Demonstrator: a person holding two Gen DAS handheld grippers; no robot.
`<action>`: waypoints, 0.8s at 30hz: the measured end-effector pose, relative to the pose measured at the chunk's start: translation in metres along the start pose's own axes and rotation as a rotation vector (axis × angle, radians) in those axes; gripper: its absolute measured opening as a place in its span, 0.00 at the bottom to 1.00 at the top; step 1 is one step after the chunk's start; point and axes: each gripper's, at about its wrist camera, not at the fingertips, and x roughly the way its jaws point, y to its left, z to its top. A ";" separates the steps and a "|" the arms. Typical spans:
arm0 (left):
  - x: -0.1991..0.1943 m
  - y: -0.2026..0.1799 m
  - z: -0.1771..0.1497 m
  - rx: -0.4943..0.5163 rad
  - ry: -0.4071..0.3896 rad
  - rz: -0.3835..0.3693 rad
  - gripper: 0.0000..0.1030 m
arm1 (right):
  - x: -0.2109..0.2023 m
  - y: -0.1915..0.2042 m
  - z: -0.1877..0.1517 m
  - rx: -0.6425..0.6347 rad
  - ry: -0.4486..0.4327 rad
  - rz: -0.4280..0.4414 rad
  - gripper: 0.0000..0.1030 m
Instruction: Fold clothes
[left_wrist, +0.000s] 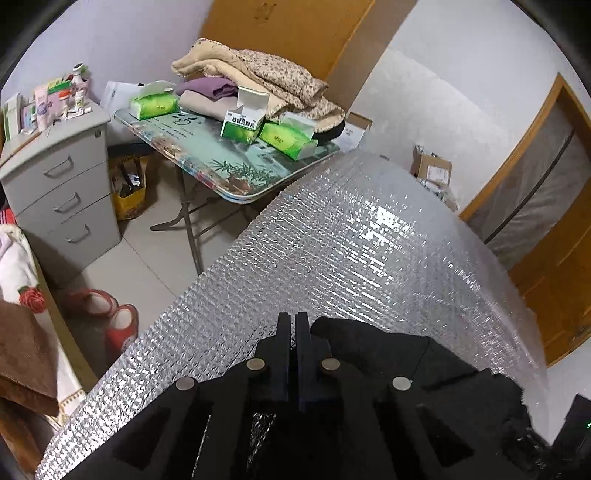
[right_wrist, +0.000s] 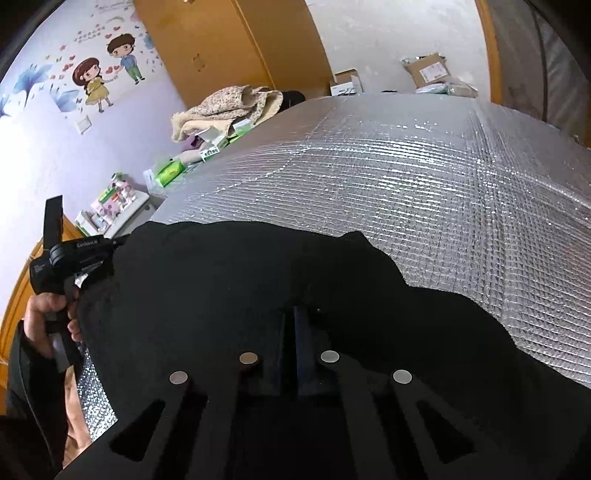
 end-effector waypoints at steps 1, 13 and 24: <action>-0.009 0.000 0.000 -0.003 -0.024 -0.001 0.03 | 0.000 -0.001 0.000 0.002 0.000 0.005 0.03; -0.079 -0.021 -0.059 0.099 -0.071 -0.097 0.03 | -0.019 0.014 0.012 -0.024 -0.062 -0.018 0.10; -0.085 -0.026 -0.082 0.132 -0.071 -0.071 0.03 | -0.028 0.002 0.011 0.026 -0.057 -0.016 0.10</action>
